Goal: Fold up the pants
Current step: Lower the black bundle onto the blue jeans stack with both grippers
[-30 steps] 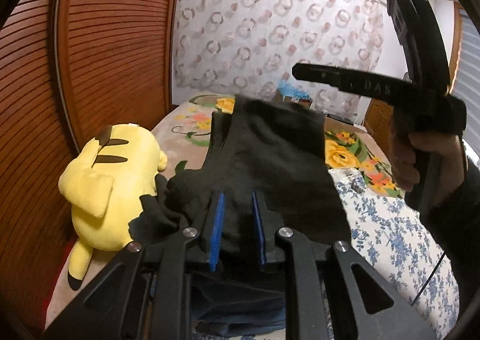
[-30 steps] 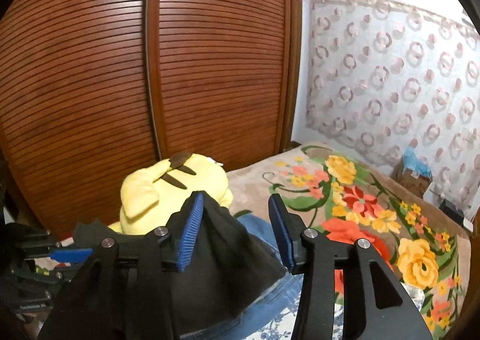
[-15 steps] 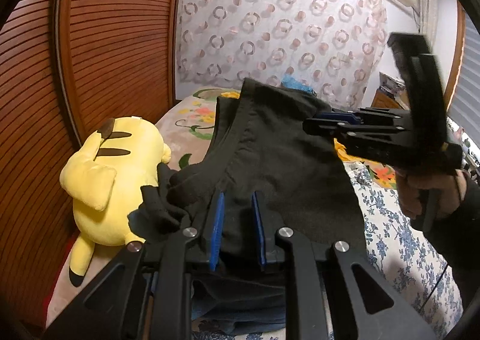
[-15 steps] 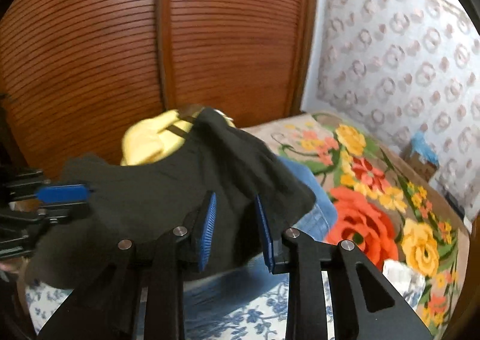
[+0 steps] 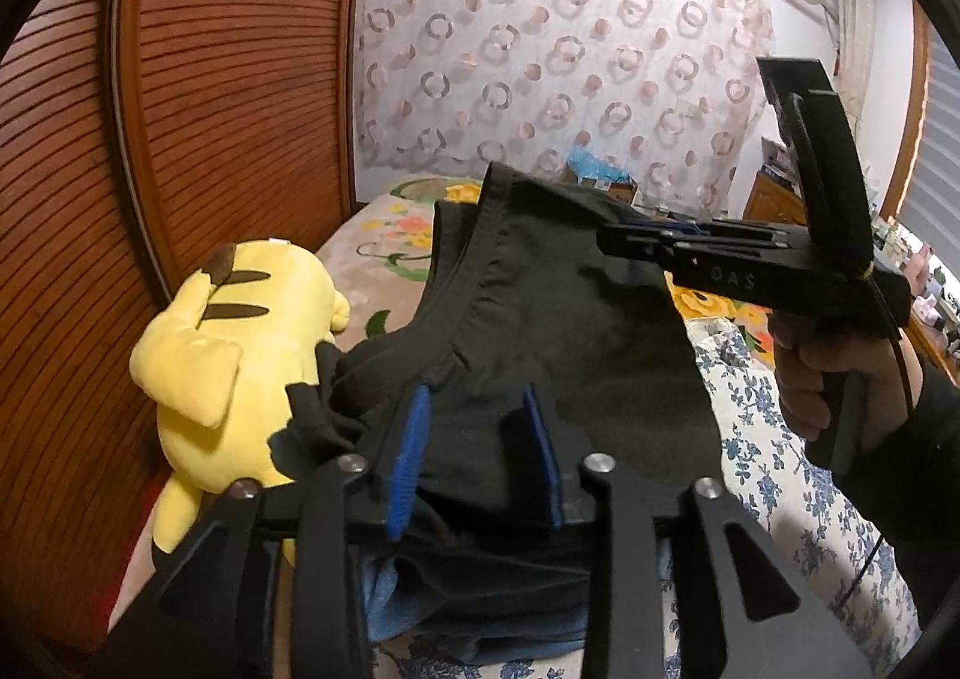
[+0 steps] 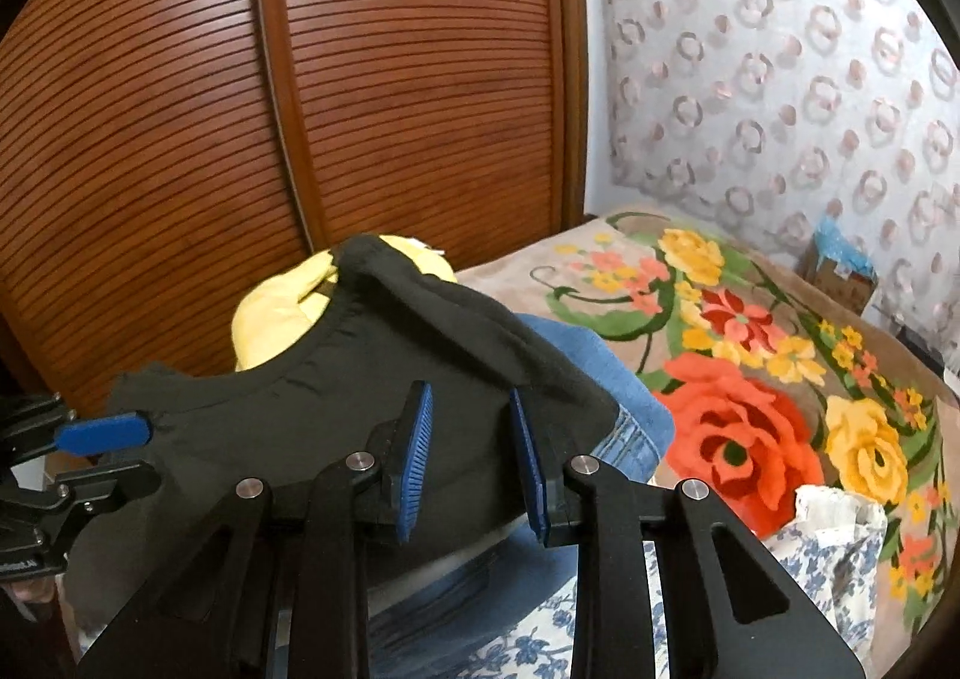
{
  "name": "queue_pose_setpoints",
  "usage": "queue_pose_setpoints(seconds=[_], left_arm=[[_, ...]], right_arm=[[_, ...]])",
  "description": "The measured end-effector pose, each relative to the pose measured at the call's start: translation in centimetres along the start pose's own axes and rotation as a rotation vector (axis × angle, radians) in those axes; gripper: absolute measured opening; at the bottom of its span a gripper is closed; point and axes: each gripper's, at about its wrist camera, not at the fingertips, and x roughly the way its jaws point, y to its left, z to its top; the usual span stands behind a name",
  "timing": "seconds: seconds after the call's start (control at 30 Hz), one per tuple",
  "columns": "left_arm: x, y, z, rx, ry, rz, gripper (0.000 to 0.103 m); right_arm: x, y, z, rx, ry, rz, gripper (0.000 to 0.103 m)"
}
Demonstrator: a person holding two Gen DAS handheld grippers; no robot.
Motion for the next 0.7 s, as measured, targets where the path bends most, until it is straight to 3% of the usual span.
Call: queue_pose_setpoints(seconds=[0.23, 0.6, 0.7], left_arm=[[-1.7, 0.1, 0.6, 0.018, -0.046, 0.023, 0.058], [-2.9, 0.6, 0.7, 0.032, -0.079, 0.093, 0.062], [-2.6, 0.6, 0.5, 0.034, -0.065, 0.121, 0.062]], right_arm=[[-1.6, 1.0, -0.1, 0.005, -0.034, 0.015, 0.026], [-2.8, 2.0, -0.4, 0.016, -0.050, 0.019, 0.030], [-3.0, 2.2, -0.5, 0.010, -0.054, 0.011, 0.037]])
